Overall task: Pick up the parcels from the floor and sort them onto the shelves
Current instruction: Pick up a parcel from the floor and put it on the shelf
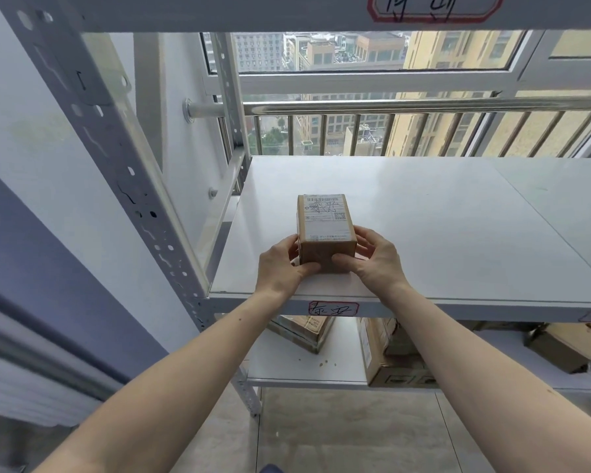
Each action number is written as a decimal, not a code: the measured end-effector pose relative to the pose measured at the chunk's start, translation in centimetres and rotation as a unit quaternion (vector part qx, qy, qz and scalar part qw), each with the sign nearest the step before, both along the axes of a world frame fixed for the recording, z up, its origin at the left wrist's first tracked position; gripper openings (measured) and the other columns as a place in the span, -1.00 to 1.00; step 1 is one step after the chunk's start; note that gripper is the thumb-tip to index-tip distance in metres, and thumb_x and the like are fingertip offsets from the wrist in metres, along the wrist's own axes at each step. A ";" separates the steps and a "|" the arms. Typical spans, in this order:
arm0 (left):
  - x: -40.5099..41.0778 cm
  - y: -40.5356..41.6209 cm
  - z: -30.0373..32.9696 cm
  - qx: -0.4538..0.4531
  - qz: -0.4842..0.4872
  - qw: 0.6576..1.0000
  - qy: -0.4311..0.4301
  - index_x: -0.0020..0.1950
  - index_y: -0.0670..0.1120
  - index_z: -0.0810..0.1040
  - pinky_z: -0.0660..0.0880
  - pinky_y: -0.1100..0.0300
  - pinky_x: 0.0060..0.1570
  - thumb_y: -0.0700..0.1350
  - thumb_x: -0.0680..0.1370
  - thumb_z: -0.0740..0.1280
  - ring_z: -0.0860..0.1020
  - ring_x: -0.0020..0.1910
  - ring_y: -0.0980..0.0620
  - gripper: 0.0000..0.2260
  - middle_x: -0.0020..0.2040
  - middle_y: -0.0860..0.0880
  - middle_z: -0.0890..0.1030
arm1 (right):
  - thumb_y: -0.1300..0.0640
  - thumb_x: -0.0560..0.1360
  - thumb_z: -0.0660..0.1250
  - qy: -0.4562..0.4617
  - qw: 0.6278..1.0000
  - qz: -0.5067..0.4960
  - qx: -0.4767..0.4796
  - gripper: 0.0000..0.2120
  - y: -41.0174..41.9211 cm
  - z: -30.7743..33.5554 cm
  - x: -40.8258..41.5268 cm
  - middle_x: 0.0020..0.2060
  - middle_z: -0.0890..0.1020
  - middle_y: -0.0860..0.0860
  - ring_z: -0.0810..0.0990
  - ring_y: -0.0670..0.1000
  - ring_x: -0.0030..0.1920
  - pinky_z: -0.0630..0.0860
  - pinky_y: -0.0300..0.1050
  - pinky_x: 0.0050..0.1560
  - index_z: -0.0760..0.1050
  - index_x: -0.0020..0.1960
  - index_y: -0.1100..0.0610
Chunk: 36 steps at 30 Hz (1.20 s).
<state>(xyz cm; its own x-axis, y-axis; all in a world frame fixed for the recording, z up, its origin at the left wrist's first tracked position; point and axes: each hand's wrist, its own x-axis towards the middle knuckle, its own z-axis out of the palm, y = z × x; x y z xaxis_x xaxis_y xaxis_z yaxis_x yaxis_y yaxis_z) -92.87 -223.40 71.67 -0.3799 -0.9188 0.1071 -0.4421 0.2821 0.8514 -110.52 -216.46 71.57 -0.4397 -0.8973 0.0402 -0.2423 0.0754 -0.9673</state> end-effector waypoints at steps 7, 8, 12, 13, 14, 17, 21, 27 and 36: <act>-0.7 -2.0 0.5 0.002 -0.003 1.000 -0.030 0.27 -0.05 0.62 0.55 0.18 0.16 -0.11 0.37 0.56 0.66 0.06 -0.02 -0.53 0.10 -0.06 0.72 | 0.22 0.29 0.61 -0.001 1.000 -0.011 0.008 -0.31 -1.9 0.1 -0.4 0.23 0.64 0.05 0.61 0.01 0.22 0.55 -0.04 0.23 0.49 0.38 0.09; -0.8 -2.2 0.5 0.002 -0.001 0.999 -0.034 0.27 -0.05 0.62 0.55 0.17 0.15 -0.11 0.37 0.56 0.66 0.06 -0.02 -0.54 0.09 -0.06 0.73 | 0.22 0.29 0.61 -0.001 1.000 -0.012 0.009 -0.31 -2.2 0.2 -0.4 0.24 0.64 0.05 0.61 0.01 0.22 0.55 -0.05 0.23 0.49 0.38 0.09; -1.5 -3.3 0.6 0.009 0.002 0.999 -0.040 0.27 -0.06 0.62 0.56 0.12 0.17 -0.12 0.38 0.55 0.66 0.07 -0.05 -0.55 0.10 -0.07 0.72 | 0.22 0.29 0.61 0.007 1.000 -0.015 0.014 -0.31 -3.2 0.4 -0.7 0.25 0.63 0.05 0.61 0.02 0.22 0.54 -0.01 0.25 0.48 0.38 0.09; -1.6 -3.5 0.6 0.009 0.001 0.999 -0.044 0.27 -0.06 0.62 0.56 0.10 0.18 -0.12 0.39 0.55 0.66 0.07 -0.06 -0.55 0.10 -0.07 0.72 | 0.22 0.30 0.61 0.008 1.000 -0.017 0.015 -0.31 -3.4 0.4 -0.7 0.25 0.63 0.05 0.61 0.03 0.23 0.54 -0.01 0.26 0.48 0.38 0.10; -1.7 -3.8 0.6 0.011 0.001 0.999 -0.047 0.26 -0.06 0.61 0.56 0.07 0.18 -0.13 0.39 0.55 0.66 0.08 -0.08 -0.55 0.10 -0.08 0.72 | 0.23 0.30 0.61 0.007 1.000 -0.019 0.017 -0.31 -3.7 0.4 -0.8 0.25 0.62 0.05 0.60 0.03 0.23 0.54 0.00 0.27 0.48 0.38 0.10; -2.1 -4.3 0.7 0.014 0.003 0.998 -0.053 0.27 -0.07 0.61 0.56 0.07 0.18 -0.13 0.39 0.54 0.65 0.08 -0.09 -0.56 0.10 -0.09 0.72 | 0.23 0.30 0.60 0.006 1.000 -0.023 0.021 -0.31 -4.3 0.5 -1.0 0.27 0.62 0.06 0.60 0.02 0.23 0.53 0.00 0.27 0.46 0.39 0.11; -2.6 -4.6 0.8 0.012 0.006 0.998 -0.056 0.30 -0.08 0.59 0.55 0.05 0.23 -0.13 0.43 0.53 0.64 0.12 -0.11 -0.55 0.15 -0.11 0.70 | 0.22 0.32 0.60 0.010 0.999 -0.024 0.024 -0.31 -4.7 0.7 -1.2 0.28 0.60 0.06 0.59 0.03 0.24 0.52 -0.02 0.26 0.45 0.41 0.11; -2.8 -4.6 0.8 0.019 0.006 0.998 -0.058 0.33 -0.08 0.55 0.55 0.07 0.23 -0.11 0.43 0.53 0.64 0.14 -0.12 -0.53 0.19 -0.12 0.69 | 0.21 0.31 0.60 0.011 0.999 -0.032 0.029 -0.29 -4.9 0.6 -1.3 0.27 0.60 0.05 0.58 0.01 0.26 0.50 -0.06 0.28 0.44 0.41 0.12; -2.3 -3.5 0.7 0.037 0.033 0.998 -0.043 0.54 -0.13 0.25 0.41 0.00 0.39 -0.03 0.44 0.50 0.45 0.41 -0.11 -0.26 0.43 -0.15 0.48 | 0.06 0.39 0.55 0.033 0.997 -0.076 0.005 -0.28 -3.8 1.4 -0.2 0.39 0.47 0.04 0.46 0.00 0.33 0.42 -0.06 0.33 0.32 0.46 0.12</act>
